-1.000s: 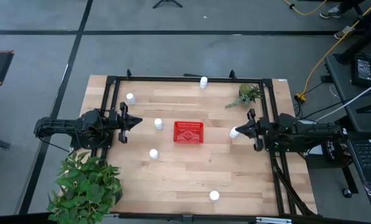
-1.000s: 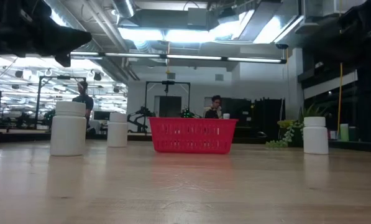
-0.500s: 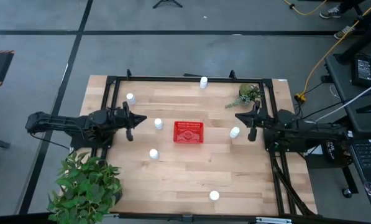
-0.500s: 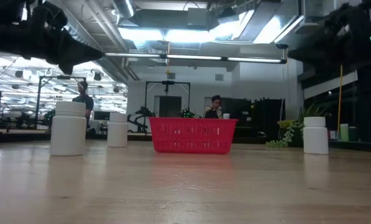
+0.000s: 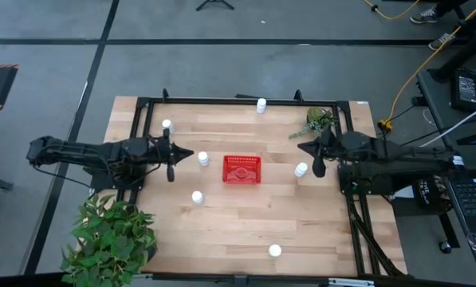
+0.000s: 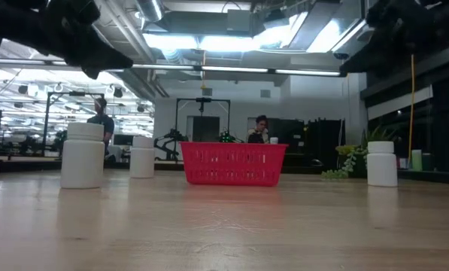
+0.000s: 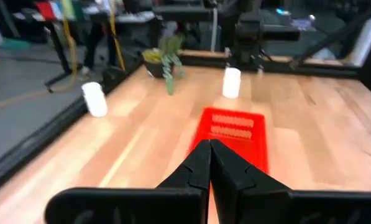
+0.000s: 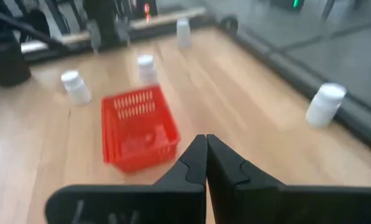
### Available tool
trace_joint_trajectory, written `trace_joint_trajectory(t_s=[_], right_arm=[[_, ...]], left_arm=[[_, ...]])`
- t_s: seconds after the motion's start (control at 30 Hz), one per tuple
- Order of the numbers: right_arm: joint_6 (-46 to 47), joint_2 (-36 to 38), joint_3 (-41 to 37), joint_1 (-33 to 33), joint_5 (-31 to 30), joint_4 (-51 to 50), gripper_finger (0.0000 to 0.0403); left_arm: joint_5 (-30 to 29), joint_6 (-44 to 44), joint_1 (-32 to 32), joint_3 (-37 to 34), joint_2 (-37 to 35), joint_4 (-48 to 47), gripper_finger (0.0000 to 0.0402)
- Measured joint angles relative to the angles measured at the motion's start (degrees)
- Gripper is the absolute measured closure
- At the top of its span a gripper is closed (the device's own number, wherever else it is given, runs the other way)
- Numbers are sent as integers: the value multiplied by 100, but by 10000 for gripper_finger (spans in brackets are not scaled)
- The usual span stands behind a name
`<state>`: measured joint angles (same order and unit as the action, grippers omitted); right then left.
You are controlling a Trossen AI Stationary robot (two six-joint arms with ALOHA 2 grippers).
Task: Pick and place pill bottles into a basket
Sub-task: Put the white pill bottle into the red basket
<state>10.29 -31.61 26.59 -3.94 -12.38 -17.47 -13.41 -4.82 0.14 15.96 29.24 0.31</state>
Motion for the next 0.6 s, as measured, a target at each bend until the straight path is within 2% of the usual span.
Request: trace_joint_trajectory(t_s=[0.23, 0.33, 0.6], right_arm=[[114, -678, 504, 359, 0, -732, 400], [588, -975, 932, 532, -11, -1452, 401], [1864, -1562, 1765, 1138, -379, -2950, 401]], left_arm=[[195, -33, 0, 281, 223, -316, 400], [295, 146, 0, 285, 244, -373, 399], [-88, 260, 0, 285, 242, -362, 397]])
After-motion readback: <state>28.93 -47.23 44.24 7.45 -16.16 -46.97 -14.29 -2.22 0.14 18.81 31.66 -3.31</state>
